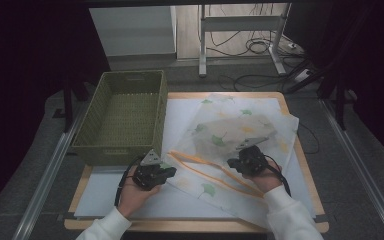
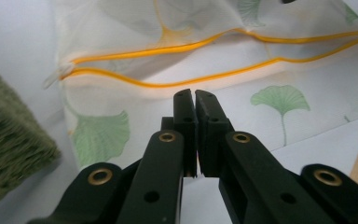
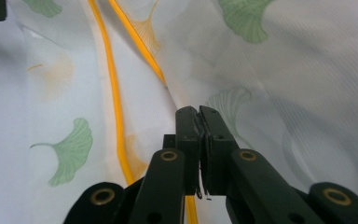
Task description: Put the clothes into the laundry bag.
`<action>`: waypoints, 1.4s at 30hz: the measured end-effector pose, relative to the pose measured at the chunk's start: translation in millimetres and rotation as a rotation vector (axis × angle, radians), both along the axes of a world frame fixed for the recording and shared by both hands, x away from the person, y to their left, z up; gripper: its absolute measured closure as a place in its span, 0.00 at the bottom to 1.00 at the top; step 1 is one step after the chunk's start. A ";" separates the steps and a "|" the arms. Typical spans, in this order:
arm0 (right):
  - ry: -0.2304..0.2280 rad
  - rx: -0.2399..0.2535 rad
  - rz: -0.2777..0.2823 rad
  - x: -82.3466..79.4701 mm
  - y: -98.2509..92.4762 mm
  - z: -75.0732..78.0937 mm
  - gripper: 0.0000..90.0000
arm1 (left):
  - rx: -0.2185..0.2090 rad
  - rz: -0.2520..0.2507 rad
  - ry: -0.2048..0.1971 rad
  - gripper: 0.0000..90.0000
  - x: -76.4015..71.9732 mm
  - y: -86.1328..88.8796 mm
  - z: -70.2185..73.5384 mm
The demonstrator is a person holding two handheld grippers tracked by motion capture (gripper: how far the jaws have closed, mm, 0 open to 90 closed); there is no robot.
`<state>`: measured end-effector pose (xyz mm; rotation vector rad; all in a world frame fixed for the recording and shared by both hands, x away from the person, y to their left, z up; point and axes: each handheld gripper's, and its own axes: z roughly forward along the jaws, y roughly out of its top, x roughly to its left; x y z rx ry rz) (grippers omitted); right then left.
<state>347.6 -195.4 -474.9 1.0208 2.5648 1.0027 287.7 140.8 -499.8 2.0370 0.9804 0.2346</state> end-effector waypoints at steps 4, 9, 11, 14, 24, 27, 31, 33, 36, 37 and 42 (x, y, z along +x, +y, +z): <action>-0.007 0.008 -0.017 -8.6 -10.6 0.6 0.93 | 0.006 0.021 -0.015 0.92 -3.6 7.6 -2.2; -0.031 0.026 -0.028 -23.4 -24.1 0.2 0.75 | 0.021 0.033 -0.002 0.71 -11.2 13.7 -7.1; -0.048 0.018 -0.039 -30.1 -30.0 -0.2 0.65 | 0.036 0.030 -0.015 0.64 -15.5 14.9 -6.7; -0.062 0.022 -0.058 -37.3 -36.3 -1.5 0.57 | 0.032 0.037 -0.011 0.55 -19.4 18.7 -7.1; -0.087 0.072 -0.131 -54.0 -70.1 -7.8 0.48 | 0.031 0.091 0.002 0.40 -23.4 35.2 -14.0; -0.075 0.102 -0.157 -54.6 -78.4 -9.0 0.47 | 0.043 0.093 0.006 0.40 -22.6 35.9 -15.6; -0.072 0.113 -0.161 -53.9 -79.8 -9.1 0.46 | 0.046 0.093 0.017 0.39 -21.1 36.1 -17.1; -0.076 0.114 -0.154 -54.0 -78.1 -8.6 0.46 | 0.051 0.092 0.019 0.39 -20.5 36.3 -18.2; -0.075 0.107 -0.146 -53.9 -76.1 -9.1 0.46 | 0.052 0.093 0.022 0.39 -20.0 36.3 -18.7; -0.074 0.106 -0.146 -53.9 -75.8 -9.4 0.46 | 0.053 0.091 0.022 0.39 -19.8 36.4 -18.8; -0.077 0.104 -0.149 -53.6 -76.0 -9.0 0.45 | 0.068 0.080 0.041 0.38 -18.2 36.4 -21.8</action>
